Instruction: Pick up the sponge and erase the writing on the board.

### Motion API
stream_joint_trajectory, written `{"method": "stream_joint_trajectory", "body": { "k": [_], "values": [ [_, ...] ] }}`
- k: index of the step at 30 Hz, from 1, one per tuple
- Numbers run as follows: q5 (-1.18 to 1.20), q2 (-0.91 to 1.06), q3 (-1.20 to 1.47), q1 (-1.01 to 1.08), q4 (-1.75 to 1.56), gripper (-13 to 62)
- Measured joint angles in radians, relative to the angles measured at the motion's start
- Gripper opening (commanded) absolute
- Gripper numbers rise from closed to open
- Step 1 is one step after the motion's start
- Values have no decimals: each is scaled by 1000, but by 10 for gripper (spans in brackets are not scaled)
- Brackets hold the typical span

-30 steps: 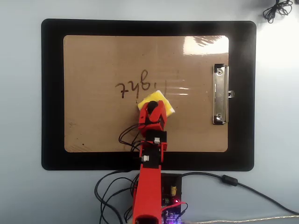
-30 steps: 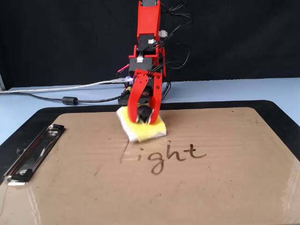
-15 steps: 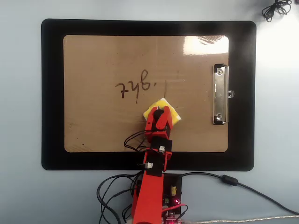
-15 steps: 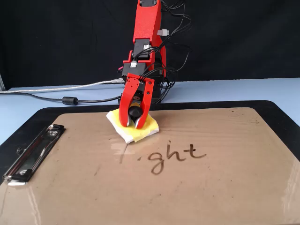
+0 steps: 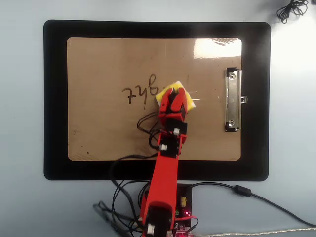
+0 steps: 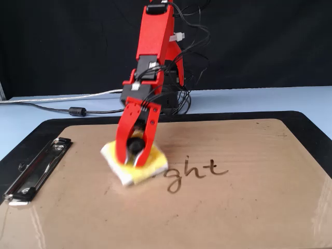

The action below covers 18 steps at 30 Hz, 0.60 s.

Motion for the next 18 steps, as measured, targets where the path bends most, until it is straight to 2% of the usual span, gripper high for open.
{"method": "stream_joint_trajectory", "body": {
  "k": [4, 6, 9, 11, 14, 16, 18],
  "values": [
    [-2, 434, 396, 9, 25, -78],
    [-14, 480, 431, 5, 23, -78],
    [-25, 327, 273, 5, 25, -78],
    [-29, 77, -14, 3, 17, -78],
    [-32, -173, -256, 5, -43, -78],
    [-37, -192, -258, 6, -71, -78],
    [-52, -126, -129, 6, -87, -78]
  ]
}}
